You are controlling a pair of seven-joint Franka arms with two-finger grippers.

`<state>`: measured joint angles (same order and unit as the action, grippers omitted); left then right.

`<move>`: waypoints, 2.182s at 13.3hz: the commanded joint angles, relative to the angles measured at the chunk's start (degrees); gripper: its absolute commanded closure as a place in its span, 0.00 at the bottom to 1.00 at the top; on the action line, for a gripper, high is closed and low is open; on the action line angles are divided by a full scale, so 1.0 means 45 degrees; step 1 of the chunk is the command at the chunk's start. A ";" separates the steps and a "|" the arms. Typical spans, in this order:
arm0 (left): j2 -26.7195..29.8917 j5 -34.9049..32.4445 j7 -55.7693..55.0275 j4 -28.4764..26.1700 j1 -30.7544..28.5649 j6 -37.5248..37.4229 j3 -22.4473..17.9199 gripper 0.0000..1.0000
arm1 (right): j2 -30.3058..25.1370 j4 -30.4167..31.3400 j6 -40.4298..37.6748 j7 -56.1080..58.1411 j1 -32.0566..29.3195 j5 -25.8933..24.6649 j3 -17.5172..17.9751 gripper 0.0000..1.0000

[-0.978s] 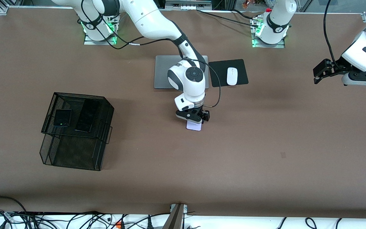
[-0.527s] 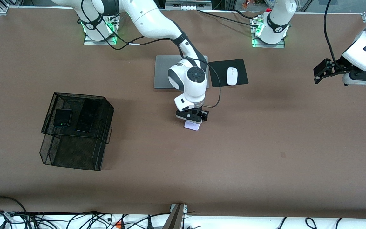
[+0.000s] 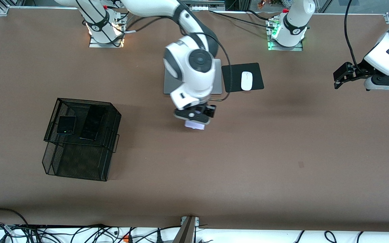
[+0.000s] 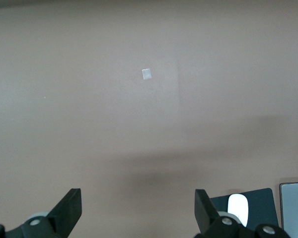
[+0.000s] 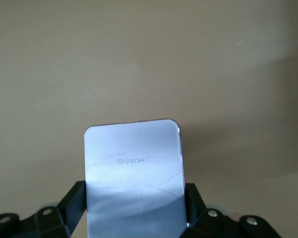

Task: Place phones with both arms
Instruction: 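Carry the white phone into the mesh basket and open the right gripper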

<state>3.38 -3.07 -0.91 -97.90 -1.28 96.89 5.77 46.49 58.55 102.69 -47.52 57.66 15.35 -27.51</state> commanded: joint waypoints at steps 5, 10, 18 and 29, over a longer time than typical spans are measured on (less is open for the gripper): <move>-0.0126 0.0077 0.0025 0.0331 -0.0087 -0.0222 0.0047 0.00 | -0.0975 0.0328 -0.1648 0.7581 -0.3063 -0.0071 -0.1406 0.98; -0.0107 0.0077 0.0025 0.0331 -0.0087 -0.0319 0.0047 0.00 | -0.0507 0.0542 -0.0420 1.2484 -0.5798 -0.0149 -0.1407 0.98; -0.0107 0.0077 0.0006 0.0331 -0.0087 -0.0398 0.0047 0.00 | 0.1074 0.1715 0.2120 1.5207 -0.7873 0.1959 -0.1173 0.98; -0.0107 0.0077 0.0025 0.0331 -0.0087 -0.0398 0.0027 0.00 | 0.0844 0.2164 0.1090 1.3645 -0.7834 0.3112 -0.1423 0.00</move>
<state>3.34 -3.07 -0.90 -97.84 -1.35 96.36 5.76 52.85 68.01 110.87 14.39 22.39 28.97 -32.59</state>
